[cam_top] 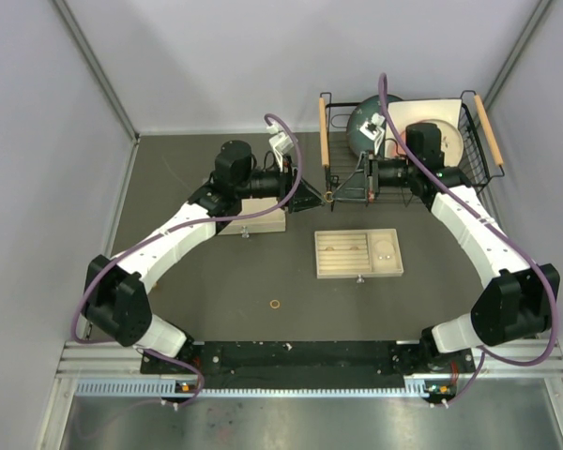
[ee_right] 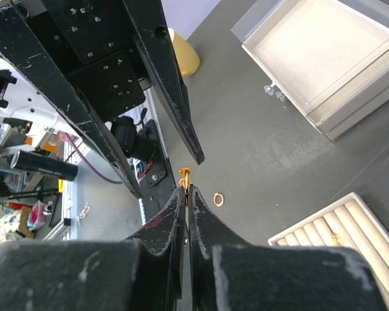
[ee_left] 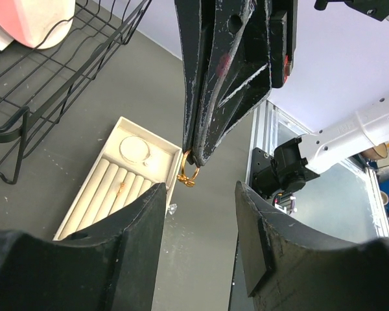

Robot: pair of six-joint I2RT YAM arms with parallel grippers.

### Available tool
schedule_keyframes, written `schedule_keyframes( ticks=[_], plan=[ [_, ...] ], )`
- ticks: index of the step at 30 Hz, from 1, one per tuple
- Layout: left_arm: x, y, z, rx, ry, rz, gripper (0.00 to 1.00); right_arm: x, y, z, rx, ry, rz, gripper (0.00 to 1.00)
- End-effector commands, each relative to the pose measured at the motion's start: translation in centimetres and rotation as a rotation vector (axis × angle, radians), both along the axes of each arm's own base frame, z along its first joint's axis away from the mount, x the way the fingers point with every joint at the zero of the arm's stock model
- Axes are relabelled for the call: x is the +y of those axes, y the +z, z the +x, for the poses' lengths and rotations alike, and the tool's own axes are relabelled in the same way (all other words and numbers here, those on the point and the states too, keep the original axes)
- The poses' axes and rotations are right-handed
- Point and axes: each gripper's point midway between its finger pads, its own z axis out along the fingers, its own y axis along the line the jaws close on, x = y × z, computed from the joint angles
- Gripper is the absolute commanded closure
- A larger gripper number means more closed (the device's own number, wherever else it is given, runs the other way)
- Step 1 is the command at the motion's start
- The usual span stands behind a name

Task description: Organize the mixed jewelry

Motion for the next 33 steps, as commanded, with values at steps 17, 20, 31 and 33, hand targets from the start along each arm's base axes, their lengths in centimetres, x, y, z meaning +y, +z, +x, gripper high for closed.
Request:
schedule_keyframes(
  ticks=[17, 20, 31, 33],
  plan=[
    [-0.7, 1.9, 0.7, -0.012, -0.018, -0.055, 0.67, 0.3, 2.8, -0.5, -0.093, 0.019, 0.048, 1.00],
    [-0.8, 1.8, 0.7, -0.006, -0.022, -0.057, 0.68, 0.4, 2.7, -0.6, -0.092, 0.020, 0.047, 1.00],
    [-1.0, 2.5, 0.4, 0.005, -0.044, -0.082, 0.69, 0.5, 2.0, -0.8, -0.088, 0.018, 0.036, 1.00],
    [-0.9, 2.7, 0.4, 0.004, -0.045, -0.085, 0.74, 0.5, 1.8, -0.8, -0.088, 0.018, 0.034, 1.00]
  ],
)
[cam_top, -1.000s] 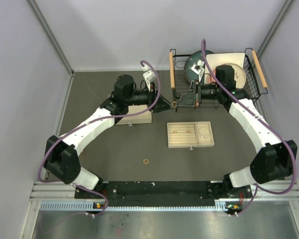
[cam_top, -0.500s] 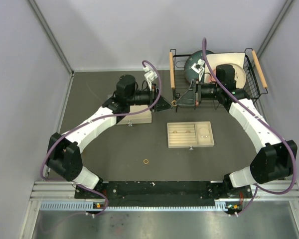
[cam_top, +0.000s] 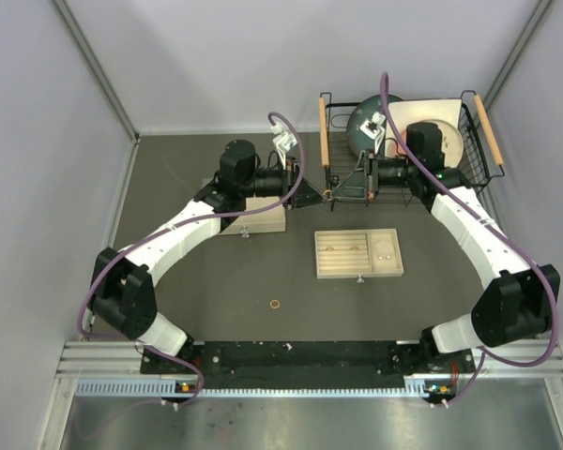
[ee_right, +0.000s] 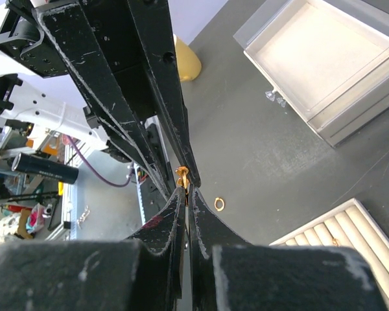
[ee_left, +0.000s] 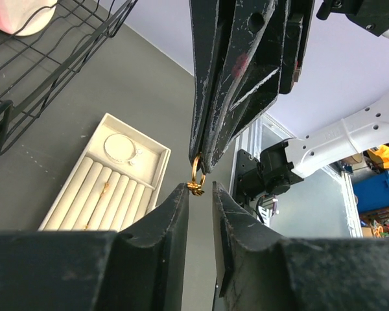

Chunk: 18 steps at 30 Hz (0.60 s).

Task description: Organize the mixed jewelry

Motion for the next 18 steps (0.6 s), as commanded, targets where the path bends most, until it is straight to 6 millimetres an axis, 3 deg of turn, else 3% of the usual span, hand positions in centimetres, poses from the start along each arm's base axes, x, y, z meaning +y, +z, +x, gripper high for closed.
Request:
schedule_keyframes(
  ticks=[1, 7, 18],
  plan=[
    [-0.3, 3.1, 0.1, -0.076, -0.024, -0.064, 0.76, 0.1, 1.3, -0.9, -0.081, 0.014, 0.016, 1.00],
    [-0.3, 3.0, 0.0, -0.067, -0.029, -0.066, 0.90, 0.1, 1.1, -0.9, -0.079, 0.012, 0.013, 1.00],
    [-0.5, 3.3, -0.1, -0.045, -0.044, -0.083, 0.93, 0.4, 0.1, -1.1, -0.079, 0.017, -0.004, 1.00]
  ],
)
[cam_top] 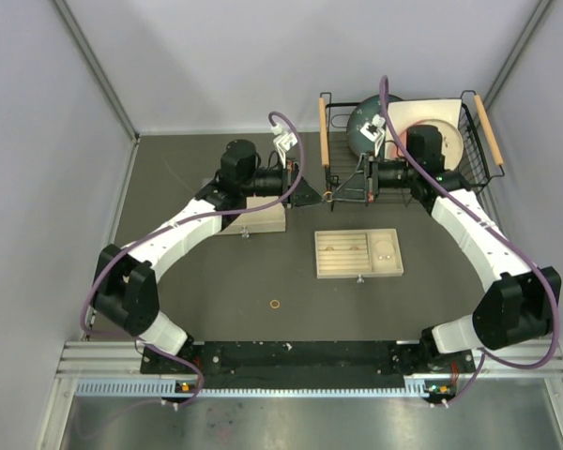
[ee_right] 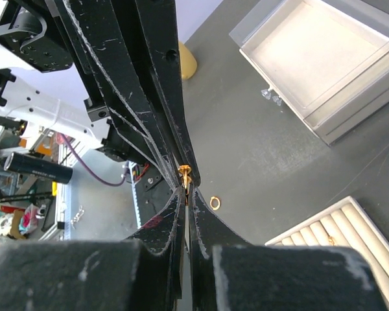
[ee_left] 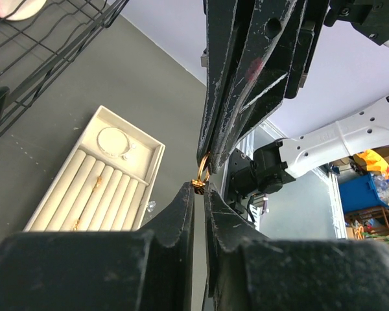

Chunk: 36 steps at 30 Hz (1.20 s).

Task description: Organize the mixed jewelry

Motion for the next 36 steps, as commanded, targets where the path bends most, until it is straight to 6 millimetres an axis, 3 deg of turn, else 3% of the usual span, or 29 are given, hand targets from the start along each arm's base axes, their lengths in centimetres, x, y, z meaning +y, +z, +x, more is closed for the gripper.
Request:
schedule_keyframes(
  ticks=[1, 6, 10, 15, 20, 24, 27, 30, 32, 33, 34, 36],
  plan=[
    [-0.5, 3.8, 0.0, -0.098, -0.030, -0.084, 0.93, 0.4, 0.4, -0.9, -0.064, 0.020, 0.000, 1.00],
    [-0.7, 4.0, 0.1, -0.085, -0.030, -0.087, 1.00, 0.5, 0.4, -1.1, -0.080, 0.024, -0.005, 0.98],
    [-0.5, 3.9, 0.2, -0.088, -0.027, -0.075, 1.00, 0.2, 0.5, -1.1, -0.100, 0.007, -0.019, 0.82],
    [0.0, 2.6, 0.0, -0.119, -0.017, -0.017, 1.00, -0.4, 1.0, -1.0, -0.134, -0.035, -0.053, 0.70],
    [0.7, 1.0, 0.6, -0.169, 0.018, 0.060, 1.00, -1.4, 1.9, -0.6, -0.156, -0.072, -0.056, 0.68],
    [1.4, -0.3, 1.7, -0.226, 0.066, 0.175, 1.00, -4.1, 2.8, 0.6, -0.180, -0.164, -0.063, 0.68],
    [1.8, -2.1, 2.7, -0.301, 0.107, 0.307, 1.00, -6.7, 2.3, 2.0, -0.177, -0.265, -0.095, 0.68],
    [1.7, -4.9, 3.1, -0.398, 0.124, 0.479, 1.00, -9.8, 1.2, 3.5, -0.160, -0.406, -0.145, 0.68],
    [1.1, -6.8, 2.3, -0.459, 0.078, 0.583, 1.00, -11.0, 0.3, 3.8, -0.142, -0.464, -0.168, 0.68],
    [1.4, -8.0, 3.3, -0.493, 0.121, 0.675, 1.00, -12.4, -0.1, 4.4, -0.137, -0.518, -0.185, 0.68],
    [0.5, -8.8, 2.5, -0.551, 0.080, 0.720, 1.00, -13.3, 0.0, 4.4, -0.147, -0.555, -0.195, 0.68],
    [0.5, -10.7, 2.8, -0.583, 0.088, 0.829, 1.00, -14.4, -1.1, 4.4, -0.145, -0.606, -0.233, 0.68]
  ],
)
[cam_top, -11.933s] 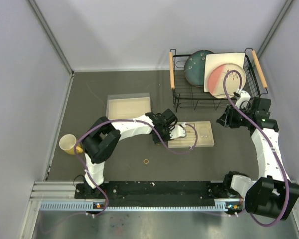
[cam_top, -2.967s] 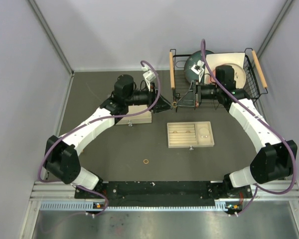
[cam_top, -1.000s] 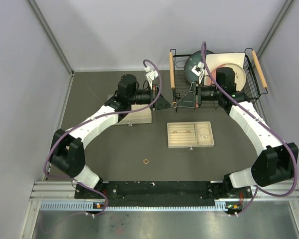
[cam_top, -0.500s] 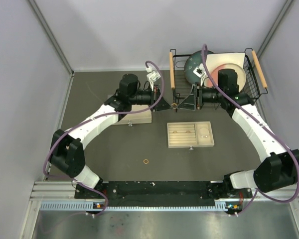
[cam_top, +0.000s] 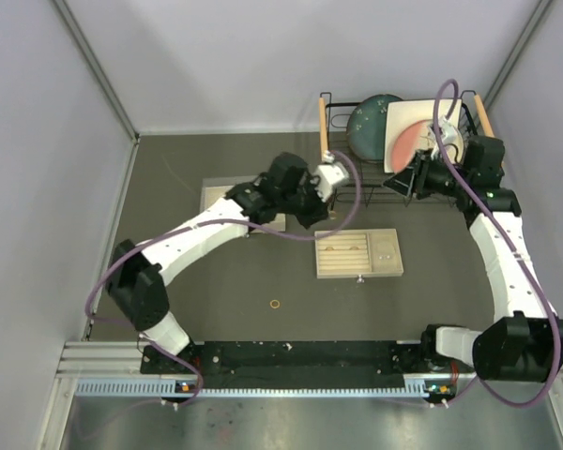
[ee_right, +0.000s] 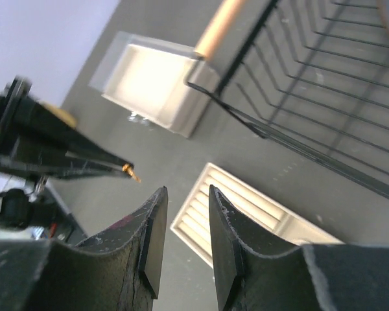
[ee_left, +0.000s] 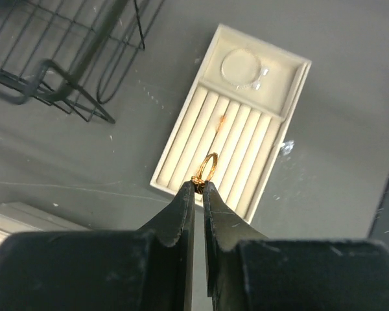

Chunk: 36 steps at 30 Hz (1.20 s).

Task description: Organize the mixed jewelry

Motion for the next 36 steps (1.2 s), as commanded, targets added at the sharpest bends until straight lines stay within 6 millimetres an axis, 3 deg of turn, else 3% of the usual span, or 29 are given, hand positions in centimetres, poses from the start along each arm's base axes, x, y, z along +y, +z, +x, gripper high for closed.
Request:
schedule_keyframes(
  ticks=[1, 6, 8, 9, 12, 18, 36],
  plan=[
    [0.4, -4.7, 0.6, -0.174, 0.005, 0.332, 1.00, -2.9, -0.9, 0.1, -0.053, -0.137, -0.098, 0.68],
    [-0.5, -8.5, 0.2, -0.248, -0.027, 0.563, 1.00, -4.5, -2.1, -1.1, -0.093, -0.206, -0.189, 0.68],
    [-0.9, -8.9, 0.1, -0.277, -0.021, 0.617, 1.00, -4.8, -2.8, -1.6, -0.092, -0.219, -0.209, 0.68],
    [-0.7, -10.3, -0.3, -0.280, -0.032, 0.690, 1.00, -4.9, -3.1, -1.7, -0.092, -0.221, -0.218, 0.68],
    [-1.0, -11.7, -0.7, -0.294, -0.063, 0.743, 1.00, -5.4, -4.5, -2.0, -0.067, -0.236, -0.230, 0.69],
    [-1.3, -12.9, -1.0, -0.319, -0.093, 0.793, 1.00, -6.0, -6.3, -2.2, -0.025, -0.237, -0.228, 0.70],
    [-2.9, -15.2, -3.2, -0.233, -0.217, 0.792, 1.00, -6.9, -7.1, -2.0, 0.011, -0.245, -0.198, 0.70]
  ],
)
